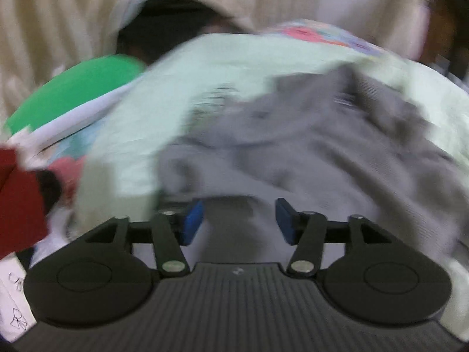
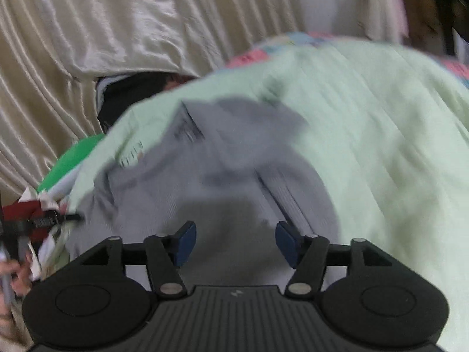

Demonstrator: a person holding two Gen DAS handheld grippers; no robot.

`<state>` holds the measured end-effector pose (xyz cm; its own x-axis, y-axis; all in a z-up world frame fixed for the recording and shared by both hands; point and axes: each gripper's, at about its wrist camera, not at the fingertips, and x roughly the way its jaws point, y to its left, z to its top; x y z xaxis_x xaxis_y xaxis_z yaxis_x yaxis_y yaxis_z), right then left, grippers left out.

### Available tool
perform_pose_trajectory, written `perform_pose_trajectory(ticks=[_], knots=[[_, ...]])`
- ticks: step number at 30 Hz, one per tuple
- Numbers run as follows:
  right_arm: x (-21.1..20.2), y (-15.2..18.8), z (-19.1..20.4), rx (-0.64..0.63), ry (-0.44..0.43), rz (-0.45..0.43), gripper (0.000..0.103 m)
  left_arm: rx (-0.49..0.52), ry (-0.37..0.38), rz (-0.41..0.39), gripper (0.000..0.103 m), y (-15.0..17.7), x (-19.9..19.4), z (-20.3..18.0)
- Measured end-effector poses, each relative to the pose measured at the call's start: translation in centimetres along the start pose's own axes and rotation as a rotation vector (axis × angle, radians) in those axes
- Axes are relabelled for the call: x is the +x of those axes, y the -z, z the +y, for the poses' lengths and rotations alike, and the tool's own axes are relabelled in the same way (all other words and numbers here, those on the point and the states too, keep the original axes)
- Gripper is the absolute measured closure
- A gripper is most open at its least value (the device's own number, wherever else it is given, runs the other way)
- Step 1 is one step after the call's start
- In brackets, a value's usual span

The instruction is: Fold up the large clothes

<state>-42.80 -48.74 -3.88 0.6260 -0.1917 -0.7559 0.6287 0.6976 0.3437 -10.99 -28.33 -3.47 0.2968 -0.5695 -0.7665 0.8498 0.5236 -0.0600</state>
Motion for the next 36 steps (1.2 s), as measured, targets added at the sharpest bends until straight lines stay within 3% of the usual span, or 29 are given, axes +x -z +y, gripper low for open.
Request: perform_pose_trajectory(ticks=[1, 3, 6, 9, 11, 13, 14, 15, 16, 17, 18, 19, 21, 24, 28, 30, 31, 34, 36], knots=[[-0.6, 1.4, -0.9, 0.018, 0.016, 0.029, 0.033, 0.07, 0.054, 0.003, 0.023, 0.1, -0.5, -2.1], [-0.8, 2.8, -2.1, 0.064, 0.01, 0.053, 0.03, 0.195, 0.101, 0.014, 0.002, 0.9, -0.8, -6.0], [-0.7, 4.6, -2.8, 0.122, 0.011, 0.093, 0.026, 0.36, 0.128, 0.033, 0.0, 2.5, -0.8, -11.2], [0.3, 5.7, -1.6, 0.036, 0.06, 0.116, 0.025, 0.537, -0.051, 0.082, 0.0, 5.0, 2.0, -15.9], [1.5, 6.3, -0.4, -0.063, 0.123, 0.148, 0.022, 0.577, -0.164, 0.089, 0.0, 5.8, 4.2, -16.9], [2.4, 6.9, 0.5, -0.147, 0.176, 0.168, 0.022, 0.508, -0.178, 0.102, 0.003, 5.3, 5.5, -16.0], [2.8, 7.3, 1.0, -0.191, 0.204, 0.173, 0.022, 0.453, -0.152, 0.112, 0.022, 4.7, 5.9, -15.2], [3.4, 7.4, 1.5, -0.246, 0.23, 0.155, 0.024, 0.397, -0.107, 0.132, 0.059, 4.0, 6.1, -14.2], [4.0, 7.4, 2.0, -0.303, 0.255, 0.133, 0.026, 0.342, -0.049, 0.16, 0.074, 3.2, 6.1, -13.2], [4.2, 7.3, 2.1, -0.343, 0.256, 0.108, 0.049, 0.303, -0.013, 0.17, 0.093, 2.4, 6.1, -12.4], [4.2, 6.9, 2.0, -0.345, 0.245, 0.09, 0.1, 0.278, 0.005, 0.167, 0.095, 1.6, 6.0, -11.8], [3.8, 6.0, 1.4, -0.302, 0.215, 0.047, 0.095, 0.252, 0.022, 0.164, 0.095, 0.7, 5.9, -11.2], [3.1, 4.5, 0.8, -0.253, 0.211, 0.001, 0.097, 0.206, 0.053, 0.142, 0.096, -0.7, 5.6, -10.2], [0.7, 1.6, 0.0, -0.196, 0.245, -0.155, 0.097, 0.1, 0.092, 0.07, 0.096, -3.4, 4.8, -8.0], [-1.6, -2.9, -1.5, -0.068, 0.287, -0.336, 0.097, -0.026, 0.027, 0.044, 0.085, -5.6, 5.8, -5.3], [-1.3, -4.5, -2.2, -0.029, 0.301, -0.371, 0.097, -0.067, -0.053, 0.047, 0.068, -5.9, 6.9, -4.1], [-1.0, -5.6, -2.7, 0.0, 0.308, -0.391, 0.097, -0.063, -0.079, 0.05, 0.065, -5.7, 7.1, -3.9], [1.6, -7.4, -4.3, 0.067, 0.284, -0.346, 0.096, -0.031, -0.071, 0.091, 0.059, -4.1, 6.2, -4.1], [3.3, -8.0, -5.1, 0.08, 0.304, -0.322, 0.096, -0.021, -0.068, 0.101, 0.044, -2.6, 4.1, -4.4]])
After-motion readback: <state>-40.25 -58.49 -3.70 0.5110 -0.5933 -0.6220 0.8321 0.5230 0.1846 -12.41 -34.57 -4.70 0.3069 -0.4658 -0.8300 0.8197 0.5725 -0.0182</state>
